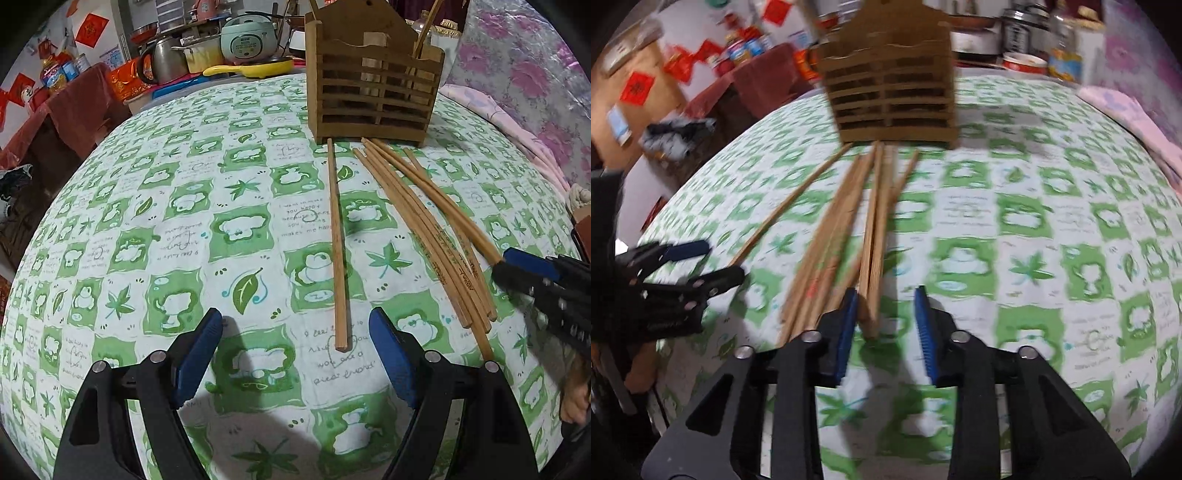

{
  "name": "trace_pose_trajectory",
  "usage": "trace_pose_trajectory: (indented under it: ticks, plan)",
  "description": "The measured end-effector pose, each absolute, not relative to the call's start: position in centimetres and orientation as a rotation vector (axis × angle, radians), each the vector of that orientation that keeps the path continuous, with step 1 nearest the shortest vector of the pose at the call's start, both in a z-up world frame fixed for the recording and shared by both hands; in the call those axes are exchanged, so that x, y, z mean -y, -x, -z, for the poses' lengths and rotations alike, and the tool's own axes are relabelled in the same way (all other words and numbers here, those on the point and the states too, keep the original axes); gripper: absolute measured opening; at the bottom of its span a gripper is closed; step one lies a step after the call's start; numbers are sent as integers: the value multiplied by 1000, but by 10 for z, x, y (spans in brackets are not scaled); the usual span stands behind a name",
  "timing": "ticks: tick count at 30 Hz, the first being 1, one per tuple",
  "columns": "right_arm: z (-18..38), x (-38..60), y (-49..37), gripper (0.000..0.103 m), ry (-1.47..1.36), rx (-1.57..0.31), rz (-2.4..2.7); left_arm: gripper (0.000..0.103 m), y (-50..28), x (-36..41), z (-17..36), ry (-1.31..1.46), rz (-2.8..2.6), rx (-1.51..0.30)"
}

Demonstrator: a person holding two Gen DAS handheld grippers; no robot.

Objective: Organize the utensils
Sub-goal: 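Close the right gripper on one wooden chopstick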

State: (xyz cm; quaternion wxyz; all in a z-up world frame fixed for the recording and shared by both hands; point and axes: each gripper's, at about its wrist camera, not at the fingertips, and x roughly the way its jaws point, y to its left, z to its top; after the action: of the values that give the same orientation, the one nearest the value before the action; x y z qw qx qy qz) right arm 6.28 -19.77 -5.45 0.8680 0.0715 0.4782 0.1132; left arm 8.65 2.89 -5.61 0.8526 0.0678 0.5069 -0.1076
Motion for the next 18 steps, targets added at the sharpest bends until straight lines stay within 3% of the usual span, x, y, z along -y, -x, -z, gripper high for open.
trace_pose_trajectory:
  ticks: [4, 11, 18]
  plan:
    - [54, 196, -63, 24, -142, -995, -247, 80, -86, -28, 55, -141, 232, -1063]
    - [52, 195, -60, 24, -179, -996, -331, 62, -82, -24, 54, -165, 257, -1043]
    - [46, 203, -59, 24, -195, -955, -278, 62, -84, -28, 54, -135, 243, -1050]
